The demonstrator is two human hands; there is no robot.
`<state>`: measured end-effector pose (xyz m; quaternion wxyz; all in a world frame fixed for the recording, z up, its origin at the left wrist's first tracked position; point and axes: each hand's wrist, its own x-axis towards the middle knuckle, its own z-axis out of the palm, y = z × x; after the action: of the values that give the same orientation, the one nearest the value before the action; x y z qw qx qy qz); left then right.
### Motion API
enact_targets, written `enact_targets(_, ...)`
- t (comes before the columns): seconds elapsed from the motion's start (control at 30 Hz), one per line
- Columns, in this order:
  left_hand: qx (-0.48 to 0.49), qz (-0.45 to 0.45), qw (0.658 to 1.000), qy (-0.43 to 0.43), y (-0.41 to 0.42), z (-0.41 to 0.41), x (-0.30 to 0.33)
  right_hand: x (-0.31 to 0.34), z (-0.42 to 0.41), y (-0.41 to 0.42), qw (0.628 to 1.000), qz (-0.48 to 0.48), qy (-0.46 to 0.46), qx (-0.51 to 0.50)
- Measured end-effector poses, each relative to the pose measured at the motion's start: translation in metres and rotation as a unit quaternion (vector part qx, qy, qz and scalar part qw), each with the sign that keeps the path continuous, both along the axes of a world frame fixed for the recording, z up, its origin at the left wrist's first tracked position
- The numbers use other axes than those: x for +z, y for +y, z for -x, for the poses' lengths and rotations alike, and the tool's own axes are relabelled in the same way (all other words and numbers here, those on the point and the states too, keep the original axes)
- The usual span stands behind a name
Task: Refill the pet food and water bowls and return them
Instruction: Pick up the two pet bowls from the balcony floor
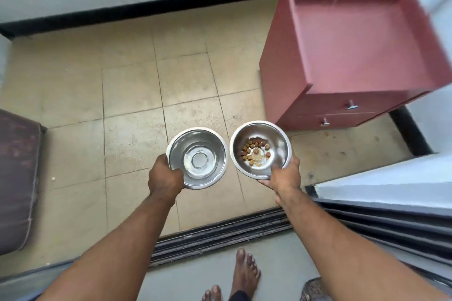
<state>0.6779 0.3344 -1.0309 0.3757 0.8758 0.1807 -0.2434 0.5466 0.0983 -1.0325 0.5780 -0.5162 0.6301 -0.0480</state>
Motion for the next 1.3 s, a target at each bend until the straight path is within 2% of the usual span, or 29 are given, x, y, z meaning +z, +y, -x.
enact_targets(0.3,-0.003,0.069,0.997,-0.035,-0.011,0.021,0.263,0.251,0.052,0.008,0.993,0.017,-0.080,-0.084)
enact_targets(0.53,-0.088,0.061,0.994,-0.037,-0.022,0.080,0.403,0.394,0.114,0.022,0.988,0.060,-0.101,-0.101)
enact_targets(0.73,-0.139,0.063,0.988,-0.018,-0.028,0.141,0.475,0.459,0.192,0.036,0.980,0.078,-0.122,-0.134)
enact_targets(0.9,-0.233,0.006,0.972,-0.037,-0.042,0.173,0.489,0.484,0.270,0.052,0.973,0.070,-0.139,-0.173)
enact_targets(1.3,-0.325,0.056,0.941,-0.068,-0.061,0.351,0.567,0.545,0.475,0.079,0.946,0.104,-0.161,-0.262)
